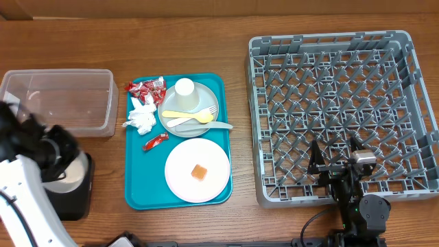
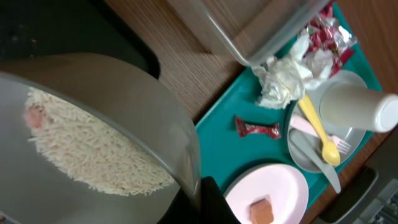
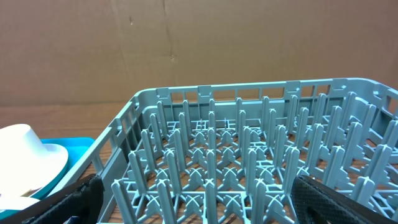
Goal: Sort waste into correct bins and load items into the dishwasher rack
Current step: 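Tip the bowl over the black tray to pour out the rice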
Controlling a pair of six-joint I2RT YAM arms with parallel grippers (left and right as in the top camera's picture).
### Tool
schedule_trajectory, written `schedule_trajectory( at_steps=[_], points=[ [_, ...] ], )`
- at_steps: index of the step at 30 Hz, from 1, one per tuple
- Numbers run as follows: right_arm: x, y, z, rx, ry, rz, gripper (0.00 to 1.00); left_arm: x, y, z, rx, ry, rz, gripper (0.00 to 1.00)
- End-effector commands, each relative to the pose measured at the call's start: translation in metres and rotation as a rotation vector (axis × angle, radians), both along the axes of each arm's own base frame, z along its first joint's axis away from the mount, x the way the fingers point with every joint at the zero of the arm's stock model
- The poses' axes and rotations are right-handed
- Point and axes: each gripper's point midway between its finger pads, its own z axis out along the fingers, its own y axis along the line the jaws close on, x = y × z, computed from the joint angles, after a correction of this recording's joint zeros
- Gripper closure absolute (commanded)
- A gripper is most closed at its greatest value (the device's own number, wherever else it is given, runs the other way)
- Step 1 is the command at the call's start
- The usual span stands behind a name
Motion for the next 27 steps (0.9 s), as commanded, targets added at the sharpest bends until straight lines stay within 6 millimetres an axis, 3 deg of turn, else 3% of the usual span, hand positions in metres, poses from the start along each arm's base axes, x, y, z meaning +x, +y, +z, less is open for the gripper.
schedule_trajectory(
  at_steps=[1,7,18,27],
  points=[
    [0.0,-0.001,0.0,-0.004,-0.009,-0.001,0.0,0.001,0.019,0.006,-0.027,-0.118,0.008,0.95],
    [0.0,-0.001,0.0,-0.004,-0.009,-0.001,0.0,-0.015,0.05,0.005,-0.008,-0.135,0.11,0.96],
    [0.0,-0.001,0.0,-0.004,-0.009,-0.001,0.0,0.024,0.056,-0.021,-0.108,-0.454,0.062,0.96],
    [0.0,-0.001,0.0,-0.004,-0.009,-0.001,0.0,0.014,0.066,-0.027,-0.096,-0.491,0.063,0.96]
  ],
)
